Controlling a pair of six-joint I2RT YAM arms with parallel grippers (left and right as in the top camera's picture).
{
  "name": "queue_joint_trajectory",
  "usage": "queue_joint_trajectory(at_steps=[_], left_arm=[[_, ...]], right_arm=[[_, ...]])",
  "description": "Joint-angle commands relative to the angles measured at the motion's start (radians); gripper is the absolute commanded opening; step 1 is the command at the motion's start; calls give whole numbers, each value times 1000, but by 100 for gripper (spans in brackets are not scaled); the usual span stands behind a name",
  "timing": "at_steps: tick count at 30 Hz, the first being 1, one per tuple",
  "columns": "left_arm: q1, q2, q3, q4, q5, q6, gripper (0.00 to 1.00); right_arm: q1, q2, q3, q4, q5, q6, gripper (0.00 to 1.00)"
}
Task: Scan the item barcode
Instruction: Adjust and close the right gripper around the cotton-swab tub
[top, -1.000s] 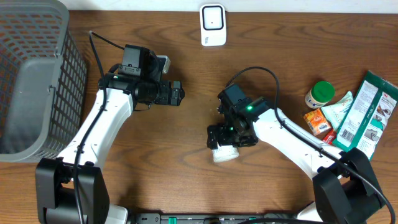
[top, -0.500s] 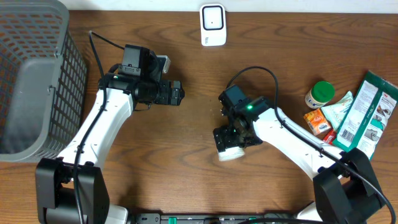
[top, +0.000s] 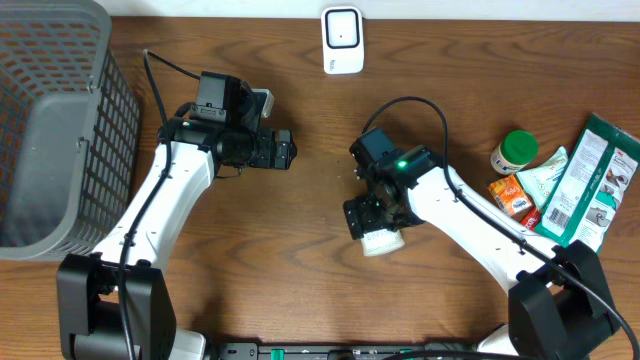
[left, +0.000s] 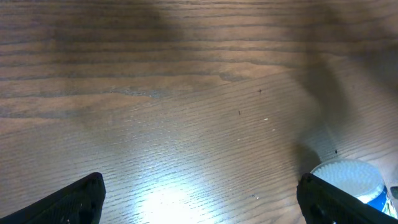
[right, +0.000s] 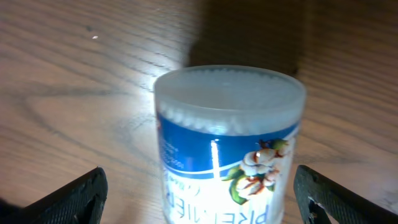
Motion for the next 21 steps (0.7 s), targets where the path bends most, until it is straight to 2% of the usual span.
queue_joint_trajectory(at_steps=[1,21], left_arm=[[-2,15,-10,-2,-12,6,98],[-2,15,-10,-2,-12,6,98]], right_arm=[[12,-12,2,-1,75,3,91],[76,-11,-40,31,167,3,88]])
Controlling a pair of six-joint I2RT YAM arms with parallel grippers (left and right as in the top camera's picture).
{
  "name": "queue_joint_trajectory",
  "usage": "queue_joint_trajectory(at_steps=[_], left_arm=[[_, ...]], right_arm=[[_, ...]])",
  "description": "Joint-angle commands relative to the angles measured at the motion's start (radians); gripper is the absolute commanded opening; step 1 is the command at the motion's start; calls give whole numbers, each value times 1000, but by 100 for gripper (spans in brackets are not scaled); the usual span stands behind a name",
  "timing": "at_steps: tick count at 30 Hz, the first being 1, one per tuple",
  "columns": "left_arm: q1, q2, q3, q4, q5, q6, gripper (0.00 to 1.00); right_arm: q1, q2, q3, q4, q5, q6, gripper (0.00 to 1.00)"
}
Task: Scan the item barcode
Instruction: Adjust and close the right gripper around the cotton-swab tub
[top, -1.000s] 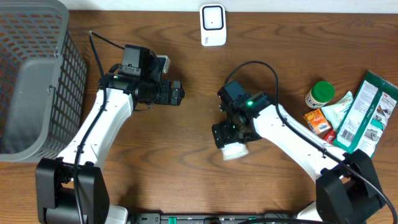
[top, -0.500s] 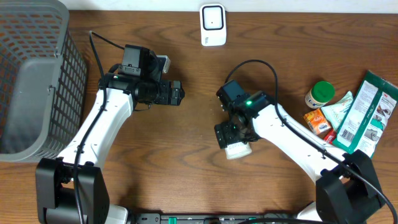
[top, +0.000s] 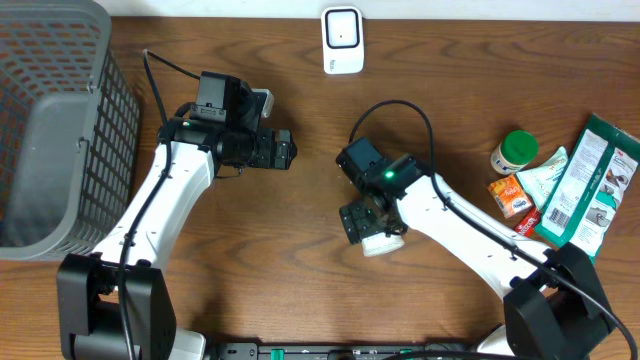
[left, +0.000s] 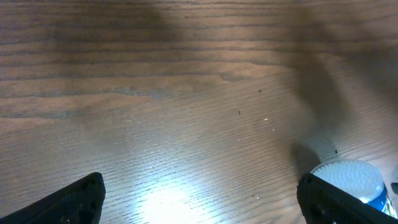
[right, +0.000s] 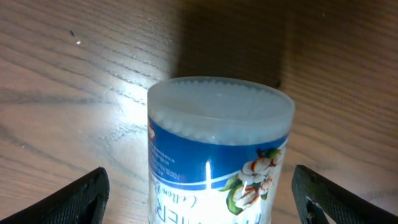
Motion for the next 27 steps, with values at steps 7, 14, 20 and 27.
queue_joint_trajectory(at_steps=[7,14,20,27], left_arm=[[-2,15,-10,-2,-12,5,98],[-2,15,-10,-2,-12,5,98],[-2,15,-10,-2,-12,5,98],[-2,15,-10,-2,-12,6,98]], right_arm=[[7,-11,-35,-1,48,7,77],[5,-11,-35,-14,93,7,75],[5,-11,-35,-18,95,14,75],[5,-11,-58,-14,104,14,72]])
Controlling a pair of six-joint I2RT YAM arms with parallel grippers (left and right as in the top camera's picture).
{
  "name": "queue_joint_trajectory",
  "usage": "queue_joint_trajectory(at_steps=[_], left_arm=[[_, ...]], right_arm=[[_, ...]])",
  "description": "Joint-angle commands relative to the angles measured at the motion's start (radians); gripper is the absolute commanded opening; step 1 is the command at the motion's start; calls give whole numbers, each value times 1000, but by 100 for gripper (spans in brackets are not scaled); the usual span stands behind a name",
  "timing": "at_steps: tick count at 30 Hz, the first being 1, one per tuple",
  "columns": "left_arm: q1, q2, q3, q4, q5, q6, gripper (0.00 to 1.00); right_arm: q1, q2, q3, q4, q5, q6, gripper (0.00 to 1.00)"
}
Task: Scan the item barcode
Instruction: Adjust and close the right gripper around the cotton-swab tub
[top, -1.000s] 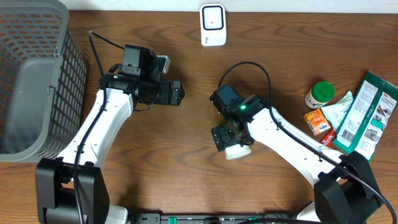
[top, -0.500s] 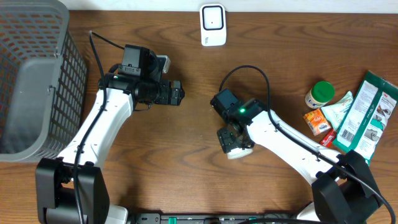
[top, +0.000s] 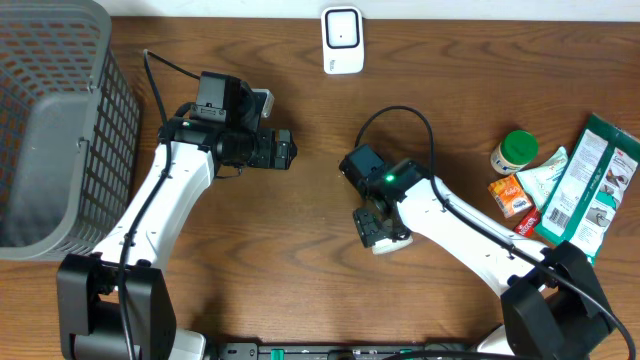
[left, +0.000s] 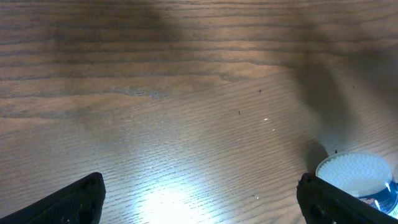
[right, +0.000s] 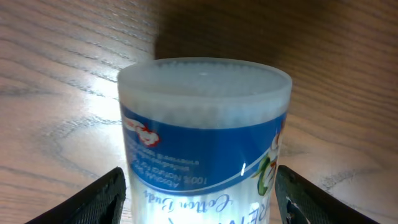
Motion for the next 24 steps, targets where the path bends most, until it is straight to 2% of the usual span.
queue_joint_trajectory(at_steps=[1,5,8,24], left_arm=[[-2,15,-10,-2,-12,6,98],[-2,15,-10,-2,-12,6,98],[-2,15,-10,-2,-12,6,98],[-2,15,-10,-2,-12,5,98]], right_arm=[[5,-11,-22,12,22,7,72],[5,-11,-24,16,21,7,72],[5,-11,-26,13,21,8,76],[5,-11,-71,84,25,14,75]])
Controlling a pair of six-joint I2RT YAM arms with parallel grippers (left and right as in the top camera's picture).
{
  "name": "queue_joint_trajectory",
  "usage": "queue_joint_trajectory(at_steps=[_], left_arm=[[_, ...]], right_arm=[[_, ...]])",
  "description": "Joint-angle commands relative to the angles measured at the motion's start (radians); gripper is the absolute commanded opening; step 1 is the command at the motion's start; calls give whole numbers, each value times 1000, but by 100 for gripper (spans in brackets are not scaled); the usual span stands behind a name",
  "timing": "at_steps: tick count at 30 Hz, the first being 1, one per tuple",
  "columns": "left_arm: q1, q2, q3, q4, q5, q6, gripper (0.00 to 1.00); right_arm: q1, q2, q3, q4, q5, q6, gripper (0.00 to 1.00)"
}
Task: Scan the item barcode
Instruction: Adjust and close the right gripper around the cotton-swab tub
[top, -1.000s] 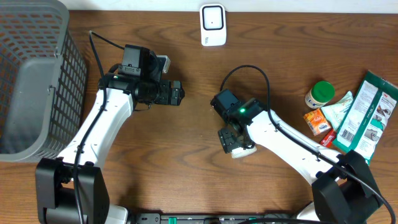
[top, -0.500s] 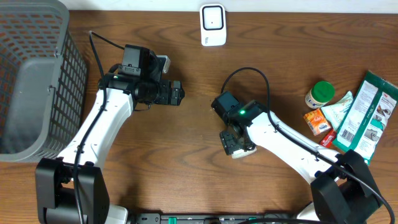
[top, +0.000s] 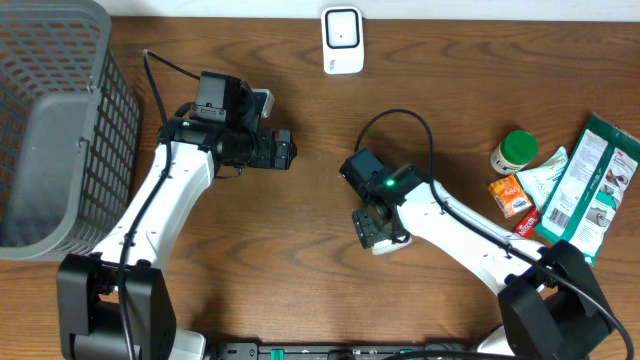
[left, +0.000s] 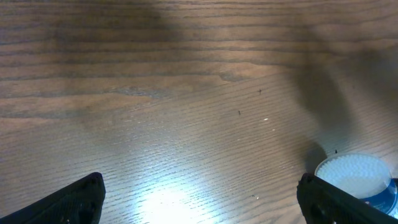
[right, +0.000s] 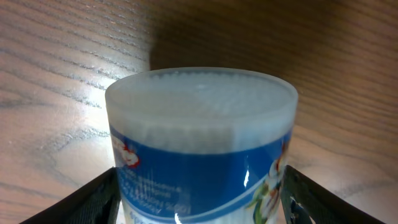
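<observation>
The item is a round cotton-swab jar (right: 202, 155) with a blue label and a white lid, standing on the wooden table. My right gripper (right: 200, 199) is shut on it, one dark finger (right: 102, 199) pressed against each side of the label. From overhead the gripper (top: 375, 228) covers most of the jar, and only a white edge (top: 388, 247) shows. The jar's lid (left: 354, 171) also appears at the lower right of the left wrist view. My left gripper (left: 199, 205) hangs open over bare wood, far to the left. A white scanner (top: 342, 40) sits at the table's far edge.
A grey mesh basket (top: 50, 120) stands at the left. At the right edge lie a green-capped bottle (top: 515, 150), an orange box (top: 512, 193) and green-and-white packets (top: 590, 180). The right arm's cable (top: 400, 115) loops above the jar.
The jar fills a little more of the right wrist view, with the fingers against its sides as before. The left arm has not moved.
My right gripper stood open, wide around the jar at mid-table. It then sat nearer the jar, still wide. By 0.8 s ago its fingers had closed against the jar's sides, and they stay there now. The left gripper stayed open and still throughout.
</observation>
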Motion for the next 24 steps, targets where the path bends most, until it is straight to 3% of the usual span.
queue_joint_trajectory(at_steps=[1,4,8,13,19,24], left_arm=[[-2,15,-10,-2,-12,6,98],[-2,15,-10,-2,-12,5,98],[-2,15,-10,-2,-12,6,98],[-2,15,-10,-2,-12,6,98],[-1,15,-10,1,-12,6,98],[-1,15,-10,19,-12,2,98]], right_arm=[[5,-11,-34,22,21,13,75],[5,-11,-56,48,21,13,74],[4,-12,-54,49,28,13,63],[3,-12,-52,44,29,13,58],[-18,-14,34,-47,27,12,49],[-79,-42,155,-153,-131,-120,35]])
